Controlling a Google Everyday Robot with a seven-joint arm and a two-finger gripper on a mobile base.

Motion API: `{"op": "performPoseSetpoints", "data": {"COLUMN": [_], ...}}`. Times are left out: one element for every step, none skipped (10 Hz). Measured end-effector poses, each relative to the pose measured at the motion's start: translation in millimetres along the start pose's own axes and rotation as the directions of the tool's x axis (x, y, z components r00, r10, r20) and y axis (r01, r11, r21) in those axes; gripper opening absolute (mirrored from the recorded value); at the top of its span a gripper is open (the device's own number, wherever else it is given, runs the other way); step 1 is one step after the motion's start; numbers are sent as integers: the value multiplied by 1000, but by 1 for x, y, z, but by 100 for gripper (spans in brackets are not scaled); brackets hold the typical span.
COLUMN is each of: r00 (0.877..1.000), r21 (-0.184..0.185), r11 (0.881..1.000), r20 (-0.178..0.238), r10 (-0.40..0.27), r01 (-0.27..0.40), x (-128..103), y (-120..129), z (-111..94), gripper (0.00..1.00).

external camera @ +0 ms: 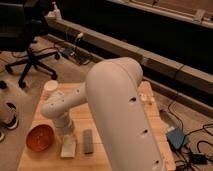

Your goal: Place the white sponge in the ceramic bowl

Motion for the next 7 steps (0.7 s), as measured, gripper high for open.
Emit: {"op": "performPoseSetpoints", "data": {"r00": [999,996,992,986,979,971,966], "r21": [25,42,50,46,37,26,6], "r11": [1000,999,999,999,999,999,999], "r20": [45,90,125,169,204,238,257], "r10": [2,-2,-3,-8,-15,-27,-35], "r01": [-3,-2,-3,0,8,22,35], "x": [-1,-1,-1,-1,0,2,4], "y": [-3,-3,-4,1,10,20,29], "z": [-24,-47,-65,-85,-101,-115,-123], "gripper": [0,0,0,0,0,0,0]}}
